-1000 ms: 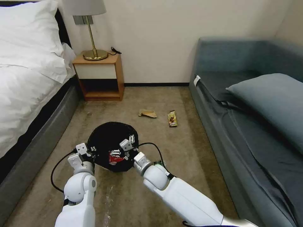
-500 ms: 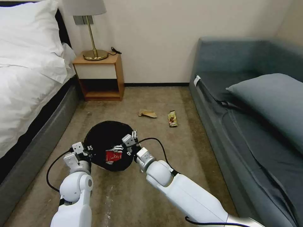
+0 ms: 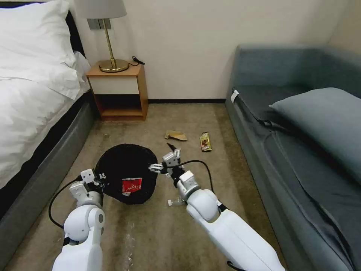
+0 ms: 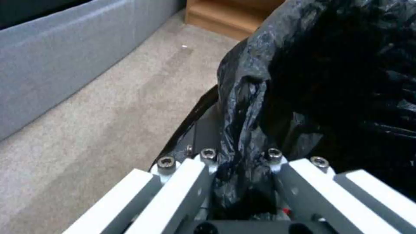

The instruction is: Pick up the trash bin, then pick up the garbage on the floor and place it into the trash bin.

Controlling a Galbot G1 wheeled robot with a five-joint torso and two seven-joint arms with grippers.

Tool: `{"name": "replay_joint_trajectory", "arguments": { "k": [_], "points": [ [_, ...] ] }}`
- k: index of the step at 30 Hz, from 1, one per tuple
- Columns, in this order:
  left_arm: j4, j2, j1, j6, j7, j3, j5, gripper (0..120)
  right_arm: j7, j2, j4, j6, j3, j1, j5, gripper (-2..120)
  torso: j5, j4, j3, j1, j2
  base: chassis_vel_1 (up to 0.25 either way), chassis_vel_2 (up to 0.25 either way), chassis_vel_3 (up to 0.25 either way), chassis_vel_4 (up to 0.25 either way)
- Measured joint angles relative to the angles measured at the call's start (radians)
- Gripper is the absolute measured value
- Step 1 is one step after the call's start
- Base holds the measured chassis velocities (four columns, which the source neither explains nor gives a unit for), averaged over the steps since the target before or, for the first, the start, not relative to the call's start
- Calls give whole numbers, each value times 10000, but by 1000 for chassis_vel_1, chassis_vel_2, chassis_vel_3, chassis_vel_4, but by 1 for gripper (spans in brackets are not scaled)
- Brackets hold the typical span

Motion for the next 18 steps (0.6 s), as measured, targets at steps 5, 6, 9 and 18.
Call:
{"name": "replay_joint_trajectory", "arguments": {
  "k": [5, 6, 9, 18],
  "points": [
    [32, 89, -65, -64, 2, -23, -300, 3, -241, 43, 186, 134, 1023, -742, -431, 100, 0, -1, 0, 0, 0, 0, 0, 0, 0],
    [28, 93, -82, -64, 5, -23, -361, 3, -320, 91, 186, 200, 1220, -868, -512, 100, 0, -1, 0, 0, 0, 0, 0, 0, 0],
    [32, 125, -118, -62, 8, 17, -424, 3, -421, 154, 147, 292, 1489, -1080, -649, 100, 1, -2, 0, 0, 0, 0, 0, 0, 0],
    [119, 130, -150, -48, 29, 169, -439, 3, -754, 299, -298, 918, 2001, -1697, -1148, 100, 0, -1, 0, 0, 0, 0, 0, 0, 0]
  ]
}}
